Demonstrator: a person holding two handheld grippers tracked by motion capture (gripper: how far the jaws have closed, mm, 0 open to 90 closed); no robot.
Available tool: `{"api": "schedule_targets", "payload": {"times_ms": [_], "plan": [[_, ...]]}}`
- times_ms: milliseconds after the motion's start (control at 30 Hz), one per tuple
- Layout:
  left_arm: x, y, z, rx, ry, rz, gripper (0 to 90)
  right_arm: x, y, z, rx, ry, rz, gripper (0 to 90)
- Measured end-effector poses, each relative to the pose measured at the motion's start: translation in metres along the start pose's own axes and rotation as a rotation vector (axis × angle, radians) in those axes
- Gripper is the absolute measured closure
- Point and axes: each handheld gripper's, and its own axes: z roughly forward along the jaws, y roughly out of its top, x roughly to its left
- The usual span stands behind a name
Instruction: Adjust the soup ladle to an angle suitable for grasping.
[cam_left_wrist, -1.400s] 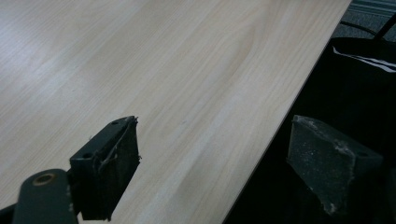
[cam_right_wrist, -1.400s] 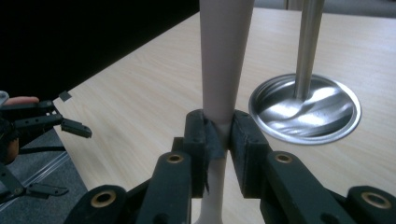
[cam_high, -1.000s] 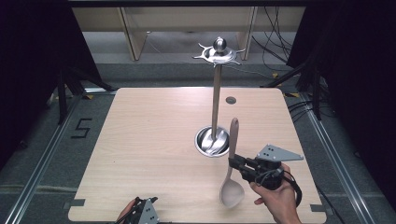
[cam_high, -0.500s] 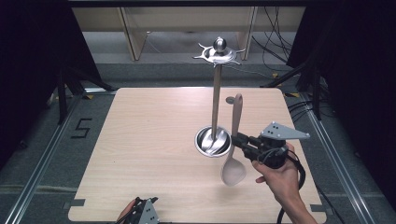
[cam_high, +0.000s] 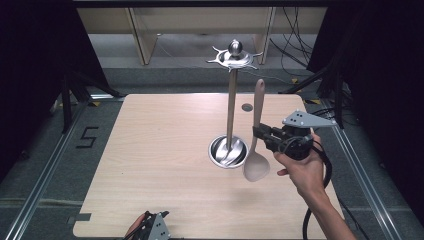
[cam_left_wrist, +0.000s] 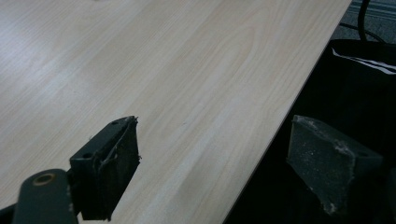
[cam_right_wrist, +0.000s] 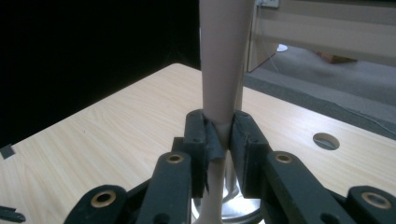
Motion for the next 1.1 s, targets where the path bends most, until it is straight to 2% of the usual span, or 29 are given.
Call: {"api": "schedule_targets", "payload": {"times_ms": [33, 100, 200, 333, 367, 400, 567, 633, 667, 767, 833, 900, 1000, 1100], "plan": [[0.0, 0.0, 0.0, 0.003, 0.0, 0.004, 15.7, 0.0, 0.001, 0.0, -0.005, -0.018, 0.002, 77.7], [0.001, 0.0, -0.001, 0.01, 0.008, 0.017, 15.7, -0.003, 0.004, 0.0, 0.001, -0.015, 0.013, 77.7], [0.001, 0.0, -0.001, 0.001, 0.006, 0.006, 15.7, -0.006, 0.006, 0.001, -0.011, -0.016, 0.004, 77.7], [0.001, 0.0, -0.001, 0.01, 0.007, 0.014, 15.7, -0.009, 0.011, 0.001, 0.006, -0.024, 0.021, 77.7], [0.001, 0.0, -0.001, 0.01, 0.009, 0.017, 15.7, -0.011, 0.012, 0.001, 0.004, -0.023, 0.006, 77.7], [0.001, 0.0, -0.001, 0.01, 0.01, 0.017, 15.7, -0.012, 0.015, 0.001, 0.003, -0.02, 0.022, 77.7], [0.0, 0.0, -0.001, 0.003, 0.005, 0.007, 15.7, -0.016, 0.02, 0.003, 0.007, -0.029, 0.022, 77.7], [0.001, 0.0, -0.001, 0.006, 0.006, 0.01, 15.7, -0.017, 0.022, 0.004, 0.017, -0.013, 0.013, 77.7], [0.001, 0.0, -0.001, 0.01, 0.009, 0.018, 15.7, -0.016, 0.023, 0.004, 0.013, -0.015, 0.026, 77.7], [0.001, 0.001, -0.001, 0.007, 0.01, 0.014, 15.7, -0.018, 0.025, 0.006, 0.014, -0.006, 0.01, 77.7], [0.001, 0.0, -0.001, 0.011, 0.011, 0.02, 15.7, -0.016, 0.026, 0.007, 0.028, 0.01, 0.046, 77.7], [0.001, 0.0, -0.001, 0.005, 0.008, 0.01, 15.7, -0.016, 0.026, 0.008, 0.029, 0.005, 0.041, 77.7], [0.001, 0.0, -0.001, 0.011, 0.011, 0.019, 15.7, -0.016, 0.027, 0.009, 0.02, 0.018, 0.026, 77.7], [0.001, 0.0, -0.001, 0.012, 0.01, 0.019, 15.7, -0.013, 0.026, 0.008, 0.025, 0.03, 0.048, 77.7]]}}
